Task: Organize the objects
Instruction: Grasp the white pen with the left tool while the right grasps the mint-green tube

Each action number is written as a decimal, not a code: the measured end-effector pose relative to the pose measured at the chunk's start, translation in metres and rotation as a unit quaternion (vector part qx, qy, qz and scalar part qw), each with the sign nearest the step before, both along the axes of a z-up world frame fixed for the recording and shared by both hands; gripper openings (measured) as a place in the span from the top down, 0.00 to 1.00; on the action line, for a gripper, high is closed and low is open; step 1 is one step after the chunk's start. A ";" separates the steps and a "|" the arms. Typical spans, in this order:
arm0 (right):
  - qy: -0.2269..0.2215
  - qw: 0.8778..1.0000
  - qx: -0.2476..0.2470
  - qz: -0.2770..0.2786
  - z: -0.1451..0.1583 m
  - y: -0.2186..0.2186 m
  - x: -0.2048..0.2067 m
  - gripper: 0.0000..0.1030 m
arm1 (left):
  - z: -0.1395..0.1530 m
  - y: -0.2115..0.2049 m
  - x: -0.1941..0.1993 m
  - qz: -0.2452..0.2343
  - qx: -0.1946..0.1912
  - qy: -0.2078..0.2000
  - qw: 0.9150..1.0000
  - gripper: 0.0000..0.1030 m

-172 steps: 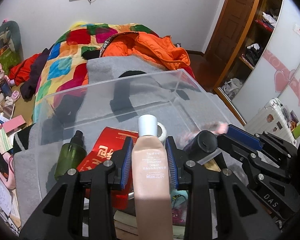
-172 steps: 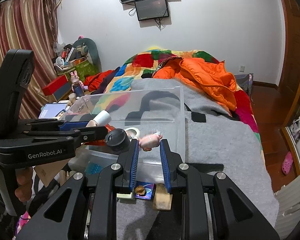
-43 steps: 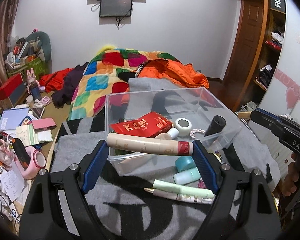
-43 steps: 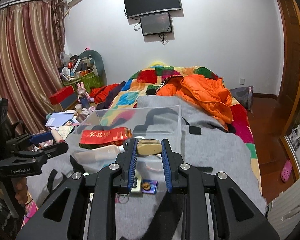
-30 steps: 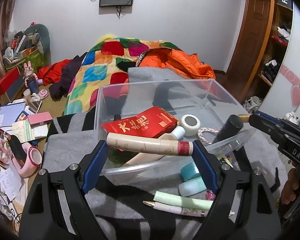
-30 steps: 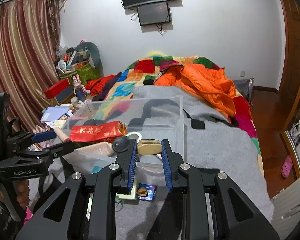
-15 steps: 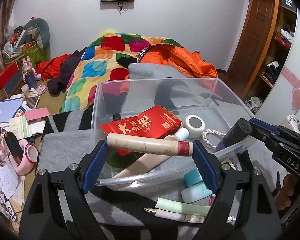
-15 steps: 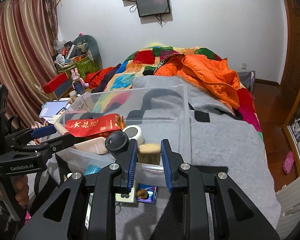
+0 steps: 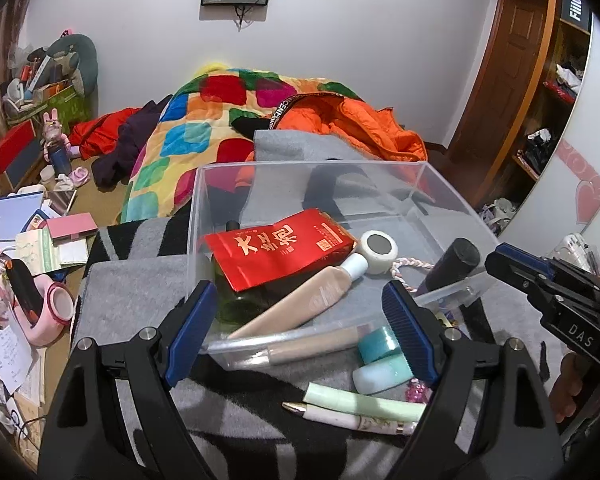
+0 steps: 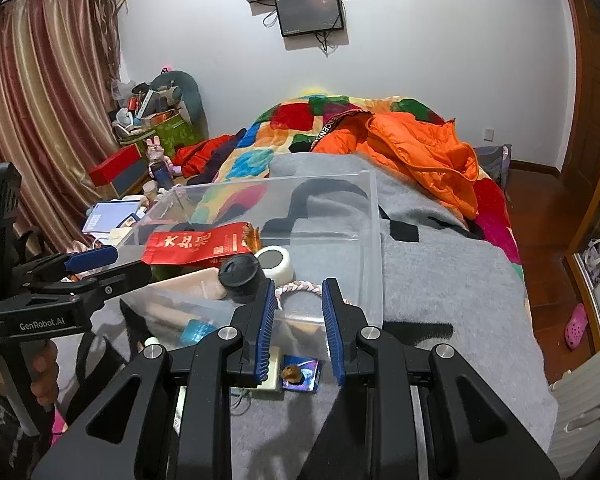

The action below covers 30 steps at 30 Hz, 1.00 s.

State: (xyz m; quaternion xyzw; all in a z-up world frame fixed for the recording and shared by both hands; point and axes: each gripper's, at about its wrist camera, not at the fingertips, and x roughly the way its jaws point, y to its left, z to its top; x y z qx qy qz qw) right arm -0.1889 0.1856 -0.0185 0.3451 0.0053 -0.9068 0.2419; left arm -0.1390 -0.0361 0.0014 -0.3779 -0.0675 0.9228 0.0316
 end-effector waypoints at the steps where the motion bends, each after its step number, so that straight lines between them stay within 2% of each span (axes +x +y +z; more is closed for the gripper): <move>1: 0.001 1.000 -0.001 0.002 0.001 0.000 0.002 0.78 | 0.002 0.001 0.003 -0.001 -0.001 0.003 1.000 0.18; 9: 0.015 1.000 0.001 0.015 0.007 0.003 0.023 0.74 | 0.007 0.009 0.029 -0.011 -0.021 0.013 1.000 0.17; 12: 0.014 1.000 0.001 0.020 0.006 0.005 0.030 0.70 | 0.005 0.012 0.042 -0.018 -0.023 0.014 0.999 0.09; 15: 0.009 1.000 0.009 0.023 0.000 0.004 0.035 0.69 | -0.002 0.017 0.051 -0.030 -0.030 0.003 0.999 0.09; 23: -0.039 0.998 0.026 0.028 -0.033 0.007 0.041 0.68 | -0.042 0.036 0.052 -0.046 -0.022 -0.059 0.997 0.09; 30: -0.067 0.993 0.074 0.066 -0.066 -0.002 0.063 0.68 | -0.058 0.048 0.064 -0.049 -0.033 -0.075 0.995 0.09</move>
